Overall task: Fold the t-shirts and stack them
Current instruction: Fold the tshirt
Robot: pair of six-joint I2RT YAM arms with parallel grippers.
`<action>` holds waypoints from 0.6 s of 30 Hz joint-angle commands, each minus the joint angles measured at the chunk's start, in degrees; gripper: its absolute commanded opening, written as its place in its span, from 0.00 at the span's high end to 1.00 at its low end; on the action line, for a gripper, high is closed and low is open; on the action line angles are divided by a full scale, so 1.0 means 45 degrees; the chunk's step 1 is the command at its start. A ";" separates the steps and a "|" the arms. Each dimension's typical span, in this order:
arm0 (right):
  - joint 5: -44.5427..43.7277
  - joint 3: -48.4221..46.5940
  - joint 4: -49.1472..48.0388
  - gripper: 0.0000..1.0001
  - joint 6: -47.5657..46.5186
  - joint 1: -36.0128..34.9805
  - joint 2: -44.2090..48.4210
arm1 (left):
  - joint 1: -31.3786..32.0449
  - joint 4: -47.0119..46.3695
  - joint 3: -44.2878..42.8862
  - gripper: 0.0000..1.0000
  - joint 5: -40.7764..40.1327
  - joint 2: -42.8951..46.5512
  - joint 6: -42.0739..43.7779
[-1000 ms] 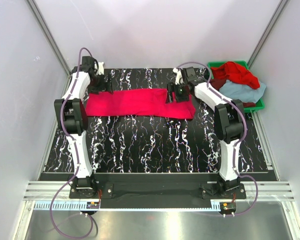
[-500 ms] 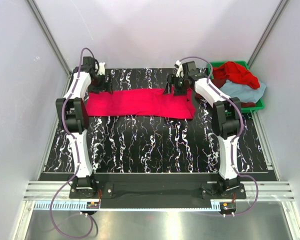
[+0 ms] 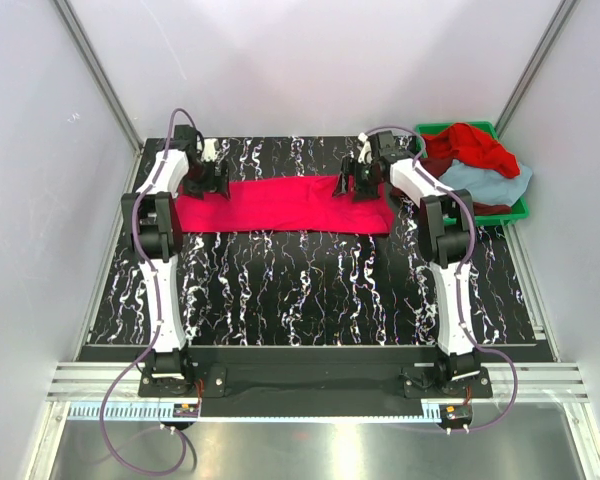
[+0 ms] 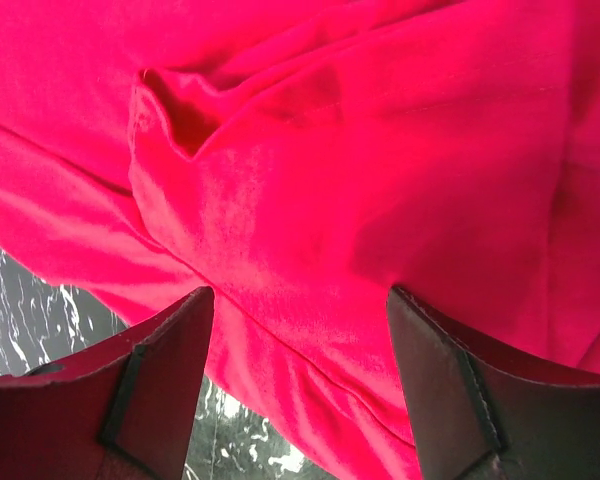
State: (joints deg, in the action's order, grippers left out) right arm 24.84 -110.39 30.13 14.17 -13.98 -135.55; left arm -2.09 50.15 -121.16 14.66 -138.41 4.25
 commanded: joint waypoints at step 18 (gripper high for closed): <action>0.0223 -0.5195 0.2015 0.22 -0.0532 0.0235 -0.3355 | 0.0326 -0.0402 0.5983 0.05 -0.0248 0.4133 -0.0437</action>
State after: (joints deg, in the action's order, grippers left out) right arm 26.68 -132.07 37.10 13.17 -13.06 -148.11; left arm -1.78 47.81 -98.72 14.46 -124.88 3.11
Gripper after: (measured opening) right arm 0.778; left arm 0.948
